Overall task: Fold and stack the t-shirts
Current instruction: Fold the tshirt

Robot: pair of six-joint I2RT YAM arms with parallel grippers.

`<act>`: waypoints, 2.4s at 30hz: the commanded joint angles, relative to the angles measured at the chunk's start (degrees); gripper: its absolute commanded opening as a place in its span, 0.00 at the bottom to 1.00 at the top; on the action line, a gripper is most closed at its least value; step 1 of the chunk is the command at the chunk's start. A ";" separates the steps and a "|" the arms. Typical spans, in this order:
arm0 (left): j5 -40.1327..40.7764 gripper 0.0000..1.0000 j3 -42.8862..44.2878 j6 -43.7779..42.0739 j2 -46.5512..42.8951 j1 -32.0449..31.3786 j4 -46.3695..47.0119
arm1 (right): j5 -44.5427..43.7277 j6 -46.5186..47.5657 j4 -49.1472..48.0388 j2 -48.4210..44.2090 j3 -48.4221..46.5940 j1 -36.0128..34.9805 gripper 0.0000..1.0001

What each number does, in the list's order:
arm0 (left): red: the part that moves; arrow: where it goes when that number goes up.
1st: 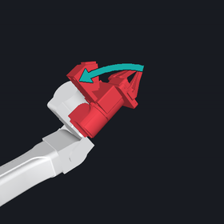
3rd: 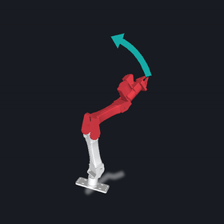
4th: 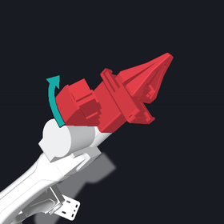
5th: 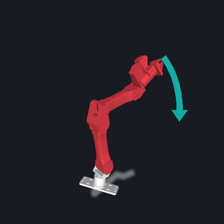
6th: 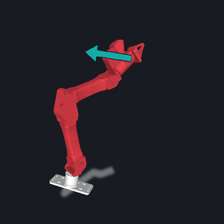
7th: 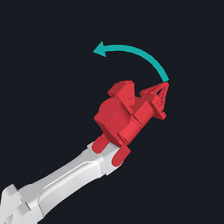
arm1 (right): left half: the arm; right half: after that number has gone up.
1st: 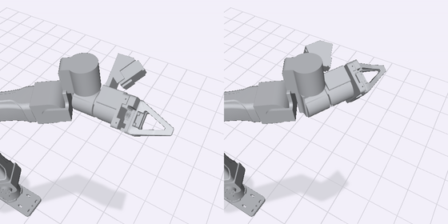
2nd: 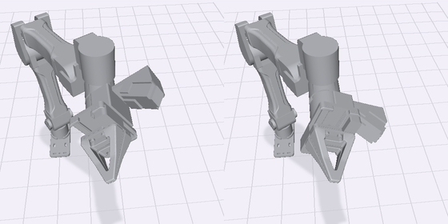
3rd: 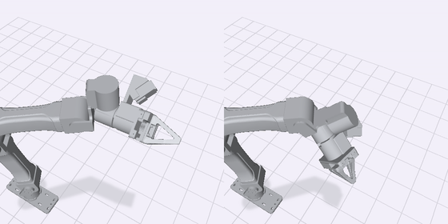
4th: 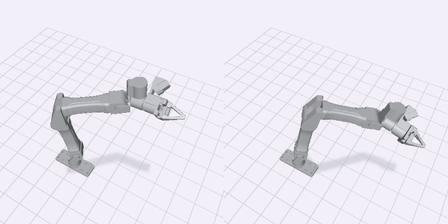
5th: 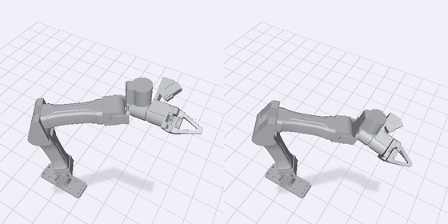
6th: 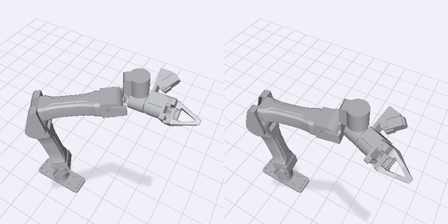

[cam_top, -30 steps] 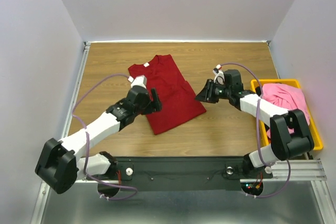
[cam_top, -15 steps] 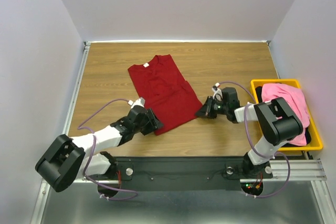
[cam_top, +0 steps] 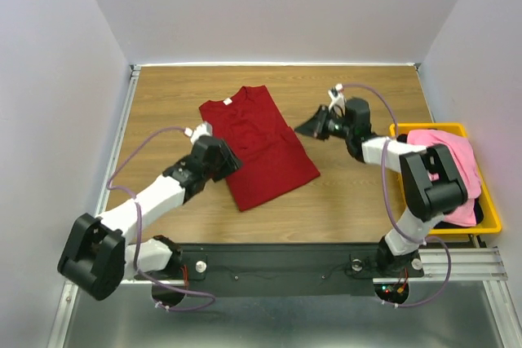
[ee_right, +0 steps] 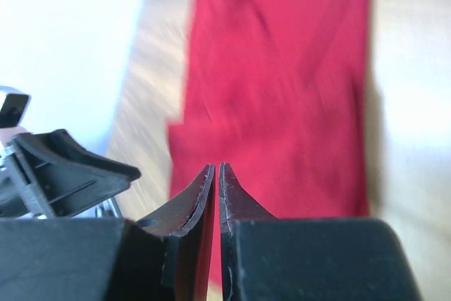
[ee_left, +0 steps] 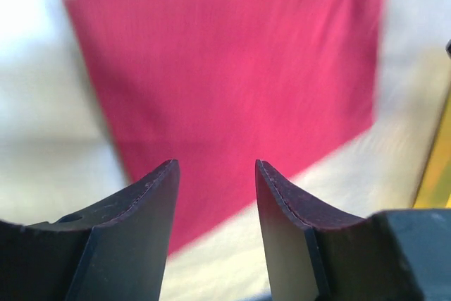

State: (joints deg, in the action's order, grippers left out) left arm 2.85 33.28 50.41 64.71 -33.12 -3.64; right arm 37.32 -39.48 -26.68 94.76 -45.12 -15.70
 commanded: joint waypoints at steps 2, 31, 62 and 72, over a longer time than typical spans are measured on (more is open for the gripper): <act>2.16 0.59 6.52 -9.36 8.14 7.27 1.52 | 3.46 -1.29 -3.73 9.29 -14.17 0.06 0.12; -0.48 0.72 16.82 -17.55 19.86 15.37 -4.69 | -0.31 6.15 2.83 19.08 -21.22 3.14 0.30; 10.59 0.56 9.70 14.45 13.60 -18.12 -26.77 | -19.04 15.93 48.03 -17.59 -1.11 2.96 0.91; 12.26 0.56 11.11 16.03 10.26 -18.20 -28.26 | -18.25 16.19 48.56 -18.30 -1.11 2.43 0.91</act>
State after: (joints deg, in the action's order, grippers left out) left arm 12.05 42.92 64.88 77.43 -51.03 -29.47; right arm 18.17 -24.16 21.74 78.24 -46.39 -12.82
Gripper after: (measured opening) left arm 0.560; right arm 0.915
